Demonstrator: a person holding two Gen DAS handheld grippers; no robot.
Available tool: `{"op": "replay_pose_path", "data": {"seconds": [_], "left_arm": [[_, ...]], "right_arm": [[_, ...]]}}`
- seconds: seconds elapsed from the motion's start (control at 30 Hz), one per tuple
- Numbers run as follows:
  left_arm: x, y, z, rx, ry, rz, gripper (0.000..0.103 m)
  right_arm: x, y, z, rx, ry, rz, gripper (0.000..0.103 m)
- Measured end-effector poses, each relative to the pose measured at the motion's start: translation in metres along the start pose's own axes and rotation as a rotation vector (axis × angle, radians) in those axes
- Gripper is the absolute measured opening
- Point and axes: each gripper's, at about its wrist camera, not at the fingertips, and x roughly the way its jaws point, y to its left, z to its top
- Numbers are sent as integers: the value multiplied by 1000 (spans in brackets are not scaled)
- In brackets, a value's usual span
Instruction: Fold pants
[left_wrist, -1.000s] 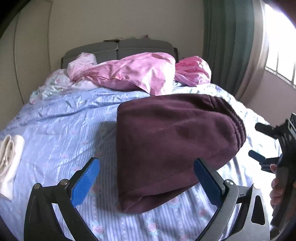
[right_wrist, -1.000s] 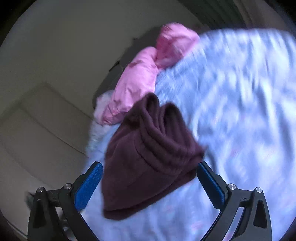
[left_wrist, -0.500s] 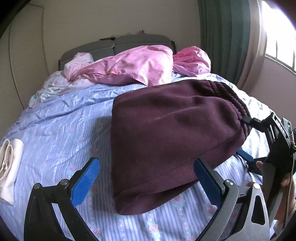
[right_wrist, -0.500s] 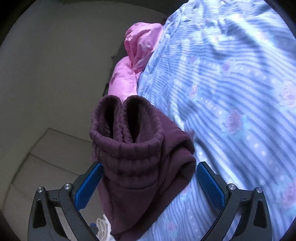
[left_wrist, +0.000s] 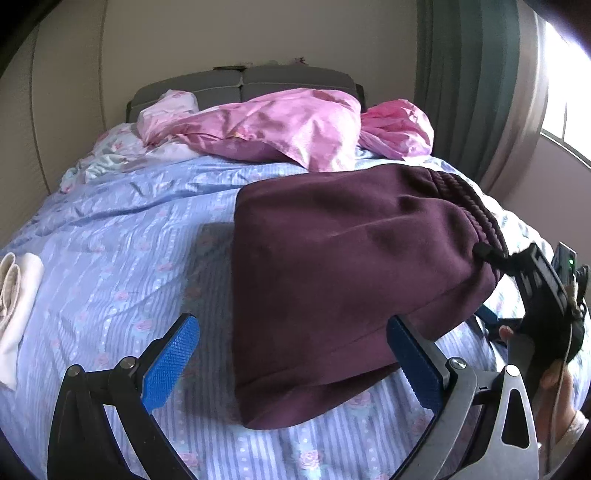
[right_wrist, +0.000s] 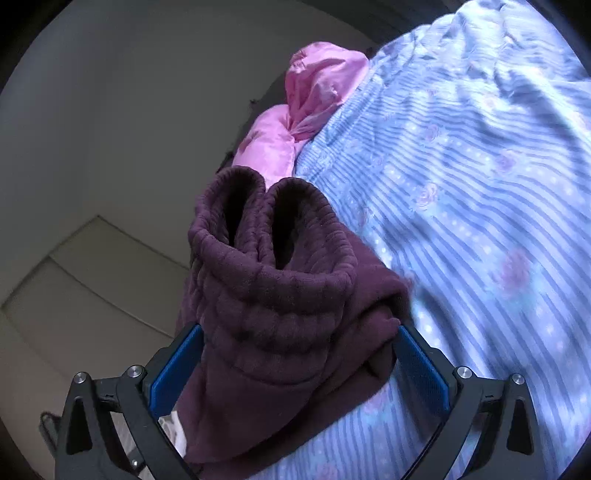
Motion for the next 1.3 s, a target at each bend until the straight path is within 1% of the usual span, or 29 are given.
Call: {"op": "replay_pose_path", "data": {"seconds": [0.1, 0.23, 0.3, 0.4, 0.5, 0.6, 0.67, 0.73, 0.83, 0.9, 1.0, 1.1, 1.17, 1.23, 1.3], "left_arm": [[2, -3, 0, 6, 3, 7, 103], [1, -12, -1, 34, 2, 9, 103], [-1, -15, -1, 43, -3, 2, 103], [-6, -10, 0, 21, -7, -10, 103], [-7, -2, 3, -1, -9, -6, 103], [-6, -3, 2, 9, -10, -11, 103], [-7, -3, 2, 4, -7, -27, 103], [-8, -1, 3, -10, -12, -30, 103], [-9, 6, 4, -43, -20, -20, 103], [-7, 8, 4, -56, -15, -11, 103], [-5, 7, 3, -47, -10, 4, 103], [-5, 6, 5, -37, -15, 18, 103], [-8, 9, 9, -50, -30, 5, 103], [-10, 17, 14, -77, -43, 20, 103], [-10, 23, 19, -80, -42, 49, 103]], "right_arm": [[14, -5, 13, 55, 19, -6, 103], [26, -10, 26, 73, 73, -15, 103], [29, -15, 27, 86, 80, -1, 103], [28, -15, 23, 96, 45, -6, 103], [15, -15, 14, 120, 68, -38, 103], [-1, -20, 3, 156, 54, -2, 103], [-4, -21, -3, 144, 54, 15, 103], [1, -18, -6, 109, 76, 9, 103], [10, -15, -9, 108, 100, -15, 103], [20, -13, -5, 107, 114, -21, 103], [38, -10, 6, 122, 149, -54, 103], [48, -6, 20, 122, 204, -67, 103], [44, 3, 27, 95, 175, -56, 103], [44, 9, 26, 69, 162, -79, 103], [46, 6, 24, 107, 142, -103, 103]]}}
